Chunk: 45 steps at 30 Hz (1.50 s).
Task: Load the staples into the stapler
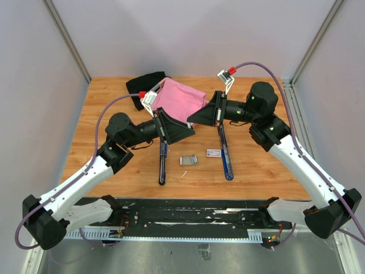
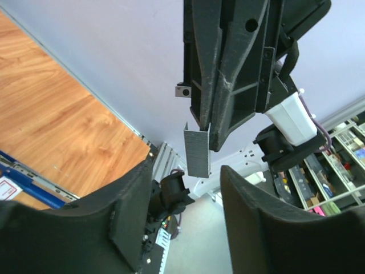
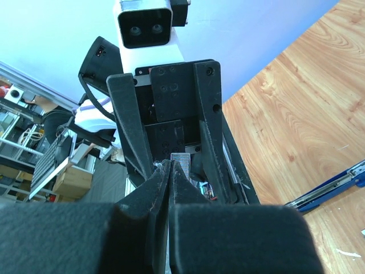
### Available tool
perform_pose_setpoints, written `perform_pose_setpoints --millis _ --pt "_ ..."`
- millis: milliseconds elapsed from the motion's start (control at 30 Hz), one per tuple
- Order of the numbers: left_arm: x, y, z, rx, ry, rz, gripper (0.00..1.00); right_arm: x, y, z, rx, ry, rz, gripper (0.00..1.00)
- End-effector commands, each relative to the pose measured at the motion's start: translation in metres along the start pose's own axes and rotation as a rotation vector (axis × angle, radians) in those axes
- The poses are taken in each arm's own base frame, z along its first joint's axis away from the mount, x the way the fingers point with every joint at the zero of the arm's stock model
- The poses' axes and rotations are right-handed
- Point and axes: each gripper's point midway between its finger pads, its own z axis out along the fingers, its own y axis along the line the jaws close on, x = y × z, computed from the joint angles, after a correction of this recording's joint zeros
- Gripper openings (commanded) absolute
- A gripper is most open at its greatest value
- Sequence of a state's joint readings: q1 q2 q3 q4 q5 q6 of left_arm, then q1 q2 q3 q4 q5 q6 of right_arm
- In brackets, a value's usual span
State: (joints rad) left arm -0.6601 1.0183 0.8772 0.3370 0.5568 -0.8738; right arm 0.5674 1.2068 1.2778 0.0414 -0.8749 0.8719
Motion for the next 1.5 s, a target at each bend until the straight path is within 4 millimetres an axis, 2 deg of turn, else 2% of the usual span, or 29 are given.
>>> perform_pose_setpoints --millis 0,200,367,833,900,1033,1100,1333,1467 --pt "-0.011 -0.031 0.001 0.096 -0.018 0.037 0.52 0.001 0.017 -0.003 -0.065 0.004 -0.017 0.01" --pt "-0.013 -0.037 -0.001 0.122 -0.037 0.021 0.43 0.005 0.020 -0.003 -0.081 0.009 -0.010 0.00" --pt "-0.015 -0.040 -0.001 0.136 -0.049 0.007 0.41 0.005 0.026 -0.004 -0.096 0.009 -0.015 0.01" --pt "-0.009 -0.045 -0.005 0.149 -0.039 -0.006 0.16 0.005 0.026 -0.007 -0.073 -0.021 -0.002 0.01" --pt "-0.006 -0.042 -0.004 0.145 -0.033 -0.011 0.13 0.006 0.025 -0.009 -0.060 -0.030 -0.004 0.04" --pt "-0.002 -0.035 -0.002 0.131 -0.022 -0.022 0.13 0.003 0.022 -0.014 -0.014 -0.057 -0.035 0.24" --pt "0.002 -0.032 0.000 0.129 -0.004 -0.025 0.12 -0.001 0.021 -0.016 0.009 -0.080 -0.048 0.31" --pt "0.021 -0.018 0.001 0.117 0.064 -0.048 0.09 -0.023 0.003 -0.035 0.098 -0.182 -0.059 0.41" --pt "0.039 -0.008 0.000 0.089 0.161 -0.034 0.09 -0.016 -0.011 -0.039 0.168 -0.103 -0.113 0.46"
